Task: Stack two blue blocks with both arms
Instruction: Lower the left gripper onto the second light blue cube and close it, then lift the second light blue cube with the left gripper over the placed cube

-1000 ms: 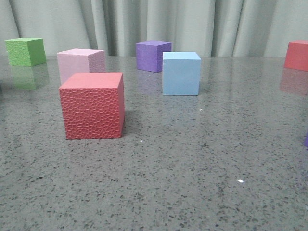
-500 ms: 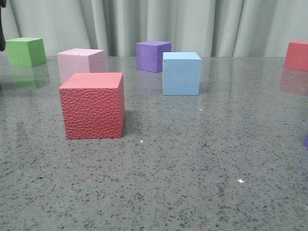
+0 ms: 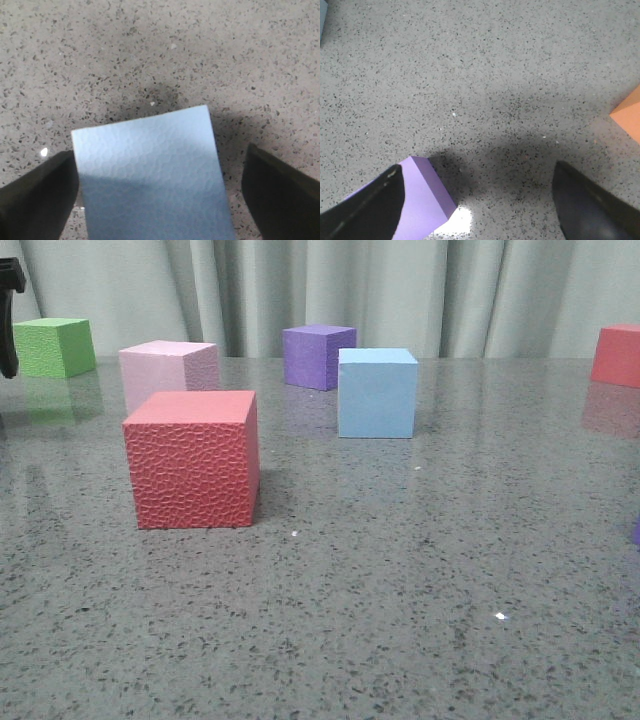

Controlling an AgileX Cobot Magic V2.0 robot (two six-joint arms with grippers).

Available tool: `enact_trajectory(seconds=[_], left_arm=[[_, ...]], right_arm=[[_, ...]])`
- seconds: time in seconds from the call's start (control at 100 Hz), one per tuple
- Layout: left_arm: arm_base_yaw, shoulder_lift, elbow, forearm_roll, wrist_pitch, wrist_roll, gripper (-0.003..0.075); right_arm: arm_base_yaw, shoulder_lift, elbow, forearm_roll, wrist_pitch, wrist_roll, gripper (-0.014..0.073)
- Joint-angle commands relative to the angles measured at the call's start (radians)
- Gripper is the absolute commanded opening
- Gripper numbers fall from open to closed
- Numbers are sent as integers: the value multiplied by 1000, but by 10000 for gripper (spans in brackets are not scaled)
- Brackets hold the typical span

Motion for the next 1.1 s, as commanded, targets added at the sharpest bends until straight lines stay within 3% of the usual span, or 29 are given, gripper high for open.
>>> enact_trajectory(seconds=[0.0,0.52,0.8,1.09], left_arm=[[-9,-40,-34,11,-43,-9,568],[-9,-40,-34,12,-43,-9,272],[-9,-45,-57,6,28,38,251],[-9,-47,-252,-52,201,171,251]], right_arm=[[-7,-14,-23,-1,-53,-7,600],[-7,-14,-23,-1,-56,-7,600],[-7,-14,-23,-1,-56,-7,600],[-7,-14,-23,-1,-56,-7,600]])
